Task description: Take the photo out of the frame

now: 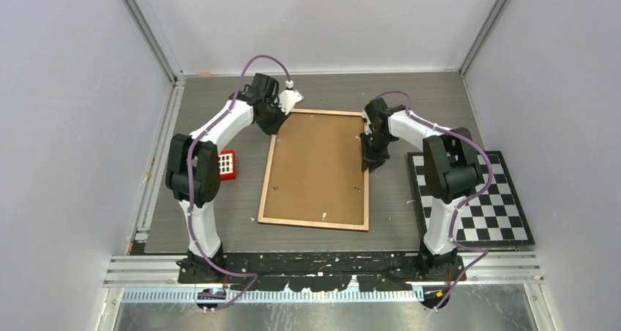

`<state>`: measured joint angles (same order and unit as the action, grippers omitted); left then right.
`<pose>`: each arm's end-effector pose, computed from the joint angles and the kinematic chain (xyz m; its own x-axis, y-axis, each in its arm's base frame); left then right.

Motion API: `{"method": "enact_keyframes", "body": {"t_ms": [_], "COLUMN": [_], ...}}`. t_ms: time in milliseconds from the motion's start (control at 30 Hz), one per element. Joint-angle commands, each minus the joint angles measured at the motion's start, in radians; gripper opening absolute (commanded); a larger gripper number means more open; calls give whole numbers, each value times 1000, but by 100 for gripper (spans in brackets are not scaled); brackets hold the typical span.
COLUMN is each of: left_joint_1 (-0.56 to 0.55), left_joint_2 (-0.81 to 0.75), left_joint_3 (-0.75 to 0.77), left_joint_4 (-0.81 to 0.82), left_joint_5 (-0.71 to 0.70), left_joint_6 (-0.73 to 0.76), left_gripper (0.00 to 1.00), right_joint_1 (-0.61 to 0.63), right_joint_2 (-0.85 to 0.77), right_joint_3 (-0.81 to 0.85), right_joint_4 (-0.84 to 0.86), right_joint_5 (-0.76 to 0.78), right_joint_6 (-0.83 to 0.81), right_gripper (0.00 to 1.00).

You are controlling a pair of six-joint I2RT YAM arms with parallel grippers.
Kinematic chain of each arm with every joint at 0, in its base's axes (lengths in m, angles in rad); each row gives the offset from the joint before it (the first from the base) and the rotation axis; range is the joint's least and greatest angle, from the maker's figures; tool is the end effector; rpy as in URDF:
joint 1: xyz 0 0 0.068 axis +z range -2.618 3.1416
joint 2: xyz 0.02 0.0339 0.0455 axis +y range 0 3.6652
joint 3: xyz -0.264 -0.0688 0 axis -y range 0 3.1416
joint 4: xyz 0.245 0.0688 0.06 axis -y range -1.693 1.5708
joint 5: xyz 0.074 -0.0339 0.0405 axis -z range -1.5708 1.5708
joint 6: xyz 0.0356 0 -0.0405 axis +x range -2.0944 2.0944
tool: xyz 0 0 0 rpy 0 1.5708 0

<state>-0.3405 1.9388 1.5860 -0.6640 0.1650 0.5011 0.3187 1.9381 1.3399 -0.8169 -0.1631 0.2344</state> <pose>0.3968 -0.1468 0.2387 -0.5057 0.6819 -0.5285 0.7454 0.6537 0.1302 0.3476 0.1208 0.1637 -0.9899 -0.0853 -0.1136 -0.1061 0.9756 0.1920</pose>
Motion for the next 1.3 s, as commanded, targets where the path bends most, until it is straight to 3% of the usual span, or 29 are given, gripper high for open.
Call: {"method": "enact_keyframes", "body": {"t_ms": [0,600,1267], "left_joint_1": [-3,-39,-51], "left_joint_2": [7,-52,-28], "left_joint_3": [27,-46,-67], "left_joint_4": [22,-84,35], "left_joint_5": [-24,37,57], "left_joint_6": [14,34,-64], "left_gripper": [0,0,0], "right_joint_1": [5,5,5], "right_joint_2": [40,45,42], "right_joint_3": [-1,6,1], "right_joint_4": [-48,-50,-51], "right_joint_5": [30,38,47], "right_joint_6": [-32,-33,-32], "right_gripper": [0,1,0]}}
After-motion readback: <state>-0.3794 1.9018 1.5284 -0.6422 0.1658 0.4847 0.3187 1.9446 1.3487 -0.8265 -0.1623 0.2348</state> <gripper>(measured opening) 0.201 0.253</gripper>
